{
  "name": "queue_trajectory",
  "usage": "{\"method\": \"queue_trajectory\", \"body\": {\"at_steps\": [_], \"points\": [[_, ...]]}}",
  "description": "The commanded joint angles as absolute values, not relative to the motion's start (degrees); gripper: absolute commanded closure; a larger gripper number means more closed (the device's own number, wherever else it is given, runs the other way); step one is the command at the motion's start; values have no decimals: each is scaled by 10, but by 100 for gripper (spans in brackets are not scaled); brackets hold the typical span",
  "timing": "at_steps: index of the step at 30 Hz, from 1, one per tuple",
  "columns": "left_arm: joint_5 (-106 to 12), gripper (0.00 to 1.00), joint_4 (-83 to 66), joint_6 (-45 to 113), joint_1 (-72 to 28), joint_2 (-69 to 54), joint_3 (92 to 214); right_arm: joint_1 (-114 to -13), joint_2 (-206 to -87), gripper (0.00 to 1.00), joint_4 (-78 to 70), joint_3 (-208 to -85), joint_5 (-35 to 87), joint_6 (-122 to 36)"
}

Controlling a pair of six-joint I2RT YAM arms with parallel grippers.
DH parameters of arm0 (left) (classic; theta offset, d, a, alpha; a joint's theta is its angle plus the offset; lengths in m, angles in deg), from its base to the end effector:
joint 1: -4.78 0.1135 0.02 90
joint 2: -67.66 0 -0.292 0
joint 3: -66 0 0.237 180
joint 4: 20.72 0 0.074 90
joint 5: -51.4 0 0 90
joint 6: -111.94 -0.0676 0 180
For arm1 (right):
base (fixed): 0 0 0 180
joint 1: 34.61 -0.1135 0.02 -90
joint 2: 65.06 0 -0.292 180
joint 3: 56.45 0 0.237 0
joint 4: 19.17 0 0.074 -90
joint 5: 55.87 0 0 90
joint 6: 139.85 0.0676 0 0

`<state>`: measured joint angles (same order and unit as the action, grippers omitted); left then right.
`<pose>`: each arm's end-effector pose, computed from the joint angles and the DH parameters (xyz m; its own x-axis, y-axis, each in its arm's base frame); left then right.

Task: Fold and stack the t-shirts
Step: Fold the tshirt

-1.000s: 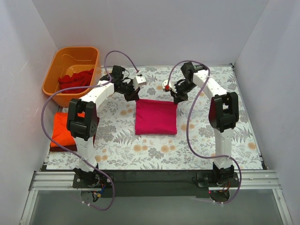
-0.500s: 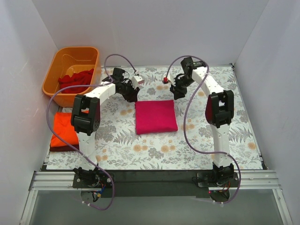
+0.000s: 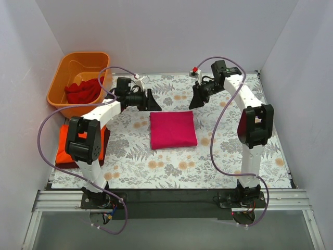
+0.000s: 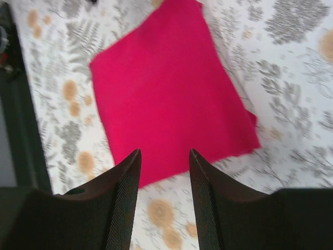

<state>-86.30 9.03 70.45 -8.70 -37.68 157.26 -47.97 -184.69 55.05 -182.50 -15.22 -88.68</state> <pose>0.3903 -0.1450 0.2547 -0.9523 -0.2901 -0.0942 -0.0568 0.4721 -0.8797 0.4206 0.1526 0.2845 -0.4325 -0.5225 -0.7348 -0.8994 0.3080 0.3103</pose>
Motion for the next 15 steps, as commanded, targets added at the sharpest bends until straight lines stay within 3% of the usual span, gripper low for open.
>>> {"method": "queue_trajectory", "body": {"at_steps": [1,5,15], "points": [[-917,55,-30,926,-106,-387,1533,-491,-1873,52,491,-1811,-251,-754],[-890,55,-83,993,-109,-460,1551,-490,-1958,53,460,-1851,-262,-703],[-869,56,-6,915,-87,-594,1649,-464,-2057,55,385,-1864,-179,-669]]}}
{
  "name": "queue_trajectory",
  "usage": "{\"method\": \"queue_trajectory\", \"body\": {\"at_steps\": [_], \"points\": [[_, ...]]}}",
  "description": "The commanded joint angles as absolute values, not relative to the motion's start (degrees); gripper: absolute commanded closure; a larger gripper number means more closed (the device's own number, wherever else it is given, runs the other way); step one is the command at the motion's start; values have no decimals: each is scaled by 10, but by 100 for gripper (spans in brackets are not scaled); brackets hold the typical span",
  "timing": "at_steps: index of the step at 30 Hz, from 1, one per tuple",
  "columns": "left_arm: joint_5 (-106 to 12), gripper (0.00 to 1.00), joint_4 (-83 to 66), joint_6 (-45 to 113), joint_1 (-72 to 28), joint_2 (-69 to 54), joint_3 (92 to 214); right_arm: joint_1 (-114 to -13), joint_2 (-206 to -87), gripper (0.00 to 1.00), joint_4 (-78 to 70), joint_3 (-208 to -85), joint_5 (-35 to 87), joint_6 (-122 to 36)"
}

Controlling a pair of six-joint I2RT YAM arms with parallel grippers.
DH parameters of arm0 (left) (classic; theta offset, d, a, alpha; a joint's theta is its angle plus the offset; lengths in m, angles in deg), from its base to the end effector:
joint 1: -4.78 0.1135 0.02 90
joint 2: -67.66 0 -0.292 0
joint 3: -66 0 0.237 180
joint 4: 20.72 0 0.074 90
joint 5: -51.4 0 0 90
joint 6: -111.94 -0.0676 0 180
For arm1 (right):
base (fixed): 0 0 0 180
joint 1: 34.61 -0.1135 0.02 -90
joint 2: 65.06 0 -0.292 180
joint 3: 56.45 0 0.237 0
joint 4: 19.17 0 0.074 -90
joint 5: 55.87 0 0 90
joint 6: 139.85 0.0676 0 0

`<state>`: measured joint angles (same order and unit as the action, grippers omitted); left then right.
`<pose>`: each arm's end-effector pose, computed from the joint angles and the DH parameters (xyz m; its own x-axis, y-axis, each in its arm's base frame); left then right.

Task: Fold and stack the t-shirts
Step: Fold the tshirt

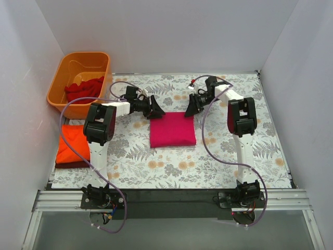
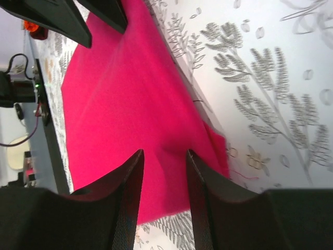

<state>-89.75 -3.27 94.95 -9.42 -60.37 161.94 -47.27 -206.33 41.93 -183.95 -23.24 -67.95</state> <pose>0.4488 -0.1679 0.1290 -0.8312 -0.4085 0.3771 -0.5173 0.3200 -0.7937 0.4820 0.1666 0.1332 -0.7919 -0.3496 -0.5007 -0.6088 0.3885 0.6917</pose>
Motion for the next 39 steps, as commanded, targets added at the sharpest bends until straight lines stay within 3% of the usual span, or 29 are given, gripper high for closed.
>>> {"method": "queue_trajectory", "body": {"at_steps": [1,6,11,14,20,30,39], "points": [[-879,56,-3,902,-85,-591,1654,-463,-2050,55,385,-1863,-176,-669],[-945,56,-25,896,-86,-470,1588,-466,-1917,53,365,-1784,-218,-630],[-968,56,-75,959,-119,-318,1432,-504,-1715,53,237,-1552,-280,-480],[-949,57,-133,1020,-165,-267,1362,-542,-1655,53,148,-1425,-285,-415],[-911,57,-235,1095,-190,-292,1272,-569,-1694,54,105,-1347,-274,-408],[-896,58,-214,1037,-154,-449,1273,-501,-1836,57,108,-1316,-223,-480],[-936,55,-201,1066,-121,-431,1202,-466,-1805,59,122,-1251,-222,-487]]}}
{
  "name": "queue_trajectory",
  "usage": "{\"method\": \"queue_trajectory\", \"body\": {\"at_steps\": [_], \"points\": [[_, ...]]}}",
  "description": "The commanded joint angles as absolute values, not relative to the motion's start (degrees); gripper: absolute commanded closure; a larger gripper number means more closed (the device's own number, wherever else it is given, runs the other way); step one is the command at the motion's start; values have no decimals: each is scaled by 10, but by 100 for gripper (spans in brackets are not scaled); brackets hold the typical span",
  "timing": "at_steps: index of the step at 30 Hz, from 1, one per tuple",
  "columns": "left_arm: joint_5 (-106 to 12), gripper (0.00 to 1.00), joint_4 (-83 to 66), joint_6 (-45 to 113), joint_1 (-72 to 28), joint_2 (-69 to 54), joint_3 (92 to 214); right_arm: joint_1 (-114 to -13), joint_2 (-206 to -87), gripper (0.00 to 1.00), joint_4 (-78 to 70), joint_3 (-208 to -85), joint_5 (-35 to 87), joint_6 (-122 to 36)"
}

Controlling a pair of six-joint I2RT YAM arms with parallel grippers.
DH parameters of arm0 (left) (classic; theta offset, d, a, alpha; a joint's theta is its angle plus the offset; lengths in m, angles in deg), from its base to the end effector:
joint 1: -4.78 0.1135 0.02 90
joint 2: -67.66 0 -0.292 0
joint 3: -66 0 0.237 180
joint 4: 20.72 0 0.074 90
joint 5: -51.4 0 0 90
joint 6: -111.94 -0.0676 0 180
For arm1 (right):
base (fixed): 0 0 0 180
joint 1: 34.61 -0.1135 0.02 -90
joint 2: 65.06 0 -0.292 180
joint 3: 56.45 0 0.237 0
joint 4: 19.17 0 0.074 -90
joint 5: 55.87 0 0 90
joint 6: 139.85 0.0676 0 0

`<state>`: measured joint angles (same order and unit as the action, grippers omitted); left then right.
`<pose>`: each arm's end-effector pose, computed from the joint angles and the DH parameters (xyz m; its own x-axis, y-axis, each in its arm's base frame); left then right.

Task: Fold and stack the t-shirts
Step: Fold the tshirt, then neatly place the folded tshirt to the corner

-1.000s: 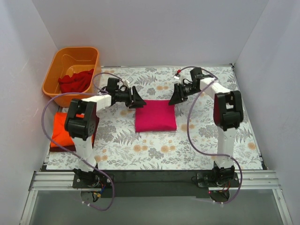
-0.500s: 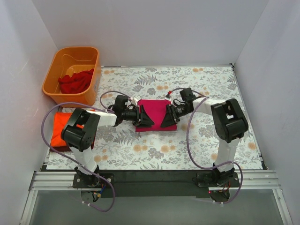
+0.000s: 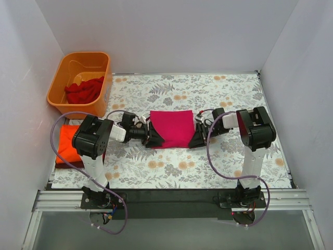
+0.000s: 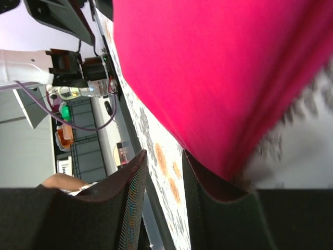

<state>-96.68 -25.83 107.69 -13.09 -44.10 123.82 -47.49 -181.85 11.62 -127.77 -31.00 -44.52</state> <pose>0.3060 -0.1589 0.1105 -0.7452 -0.3137 0.5884 -0.6630 0.2549 -0.7038 0.3199 0.1361 0.1057 -0.9711 -0.1820 -0.1546 -0.2145 0.3805 0.8996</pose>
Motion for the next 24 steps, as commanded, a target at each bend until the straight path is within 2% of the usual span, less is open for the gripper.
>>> {"method": "queue_trajectory", "body": {"at_steps": [1,5,8,12,15,19,22,24], "points": [[-938,55,-199,1065,-117,-406,1198,-464,-1796,59,152,-1254,-220,-497],[-941,53,-156,1025,-108,-286,1195,-461,-1728,59,238,-1308,-213,-570],[-912,50,-74,971,-92,-174,1214,-473,-1677,59,247,-1363,-186,-585],[-848,49,86,933,-52,-80,1250,-541,-1621,59,239,-1410,-86,-623],[-813,48,183,894,-23,-53,1284,-626,-1581,57,193,-1403,34,-645],[-691,45,286,837,-5,-43,1322,-728,-1573,57,151,-1412,177,-662],[-638,42,363,815,6,-72,1361,-808,-1593,57,132,-1434,236,-680],[-641,41,386,823,19,-88,1373,-834,-1609,55,125,-1450,256,-694]]}}
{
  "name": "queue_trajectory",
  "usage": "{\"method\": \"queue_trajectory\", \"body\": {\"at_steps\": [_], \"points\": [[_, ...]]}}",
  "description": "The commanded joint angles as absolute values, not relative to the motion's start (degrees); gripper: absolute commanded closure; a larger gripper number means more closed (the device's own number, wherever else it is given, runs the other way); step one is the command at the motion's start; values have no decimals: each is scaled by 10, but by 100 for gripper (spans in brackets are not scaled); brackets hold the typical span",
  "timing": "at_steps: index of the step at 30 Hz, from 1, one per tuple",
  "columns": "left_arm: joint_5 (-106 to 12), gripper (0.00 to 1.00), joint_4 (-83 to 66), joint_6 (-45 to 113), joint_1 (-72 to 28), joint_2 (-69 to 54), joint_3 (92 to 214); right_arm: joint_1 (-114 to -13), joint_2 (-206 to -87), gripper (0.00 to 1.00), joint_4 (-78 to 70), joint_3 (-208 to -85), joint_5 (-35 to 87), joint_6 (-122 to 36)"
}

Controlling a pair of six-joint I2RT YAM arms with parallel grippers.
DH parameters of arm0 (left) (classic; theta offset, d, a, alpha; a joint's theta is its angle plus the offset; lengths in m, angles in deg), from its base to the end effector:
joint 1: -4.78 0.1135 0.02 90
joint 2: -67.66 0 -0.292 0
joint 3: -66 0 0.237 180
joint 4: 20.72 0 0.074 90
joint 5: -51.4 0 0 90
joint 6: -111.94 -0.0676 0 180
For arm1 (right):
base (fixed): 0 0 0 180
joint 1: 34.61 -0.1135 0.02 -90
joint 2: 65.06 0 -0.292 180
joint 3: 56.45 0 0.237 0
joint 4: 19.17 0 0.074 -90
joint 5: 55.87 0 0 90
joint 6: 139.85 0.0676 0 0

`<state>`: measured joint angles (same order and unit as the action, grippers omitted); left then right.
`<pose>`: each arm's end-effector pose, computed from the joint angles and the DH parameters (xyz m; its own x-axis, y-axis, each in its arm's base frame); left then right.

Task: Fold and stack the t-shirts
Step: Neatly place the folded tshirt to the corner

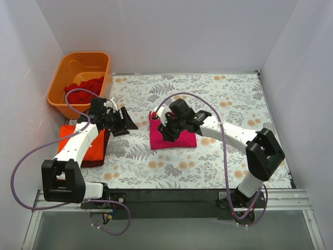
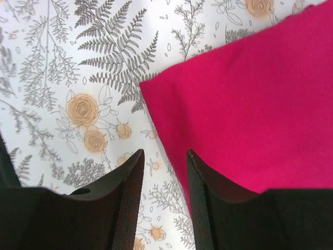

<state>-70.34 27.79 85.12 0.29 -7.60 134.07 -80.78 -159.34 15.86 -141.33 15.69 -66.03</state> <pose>0.2514 -0.0554 0.2576 -0.6947 -0.7067 0.1336 -0.5716 0.4298 -0.6990 0.2437 0.2848 0.2693 -0.2313 -0.6227 -0.7475 -0.9426 0.3337 0.0137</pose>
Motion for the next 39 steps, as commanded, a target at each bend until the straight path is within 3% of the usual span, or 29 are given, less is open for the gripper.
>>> {"method": "queue_trajectory", "body": {"at_steps": [1,17,35,39], "points": [[-643,41,385,826,22,-88,1374,-845,-1617,55,123,-1457,270,-701],[-616,36,380,825,32,-63,1345,-919,-1779,55,104,-1554,238,-694],[-628,36,367,840,35,-77,1335,-923,-1828,56,96,-1491,253,-683],[-649,36,346,862,35,-83,1322,-918,-1834,66,96,-1480,248,-683]]}}
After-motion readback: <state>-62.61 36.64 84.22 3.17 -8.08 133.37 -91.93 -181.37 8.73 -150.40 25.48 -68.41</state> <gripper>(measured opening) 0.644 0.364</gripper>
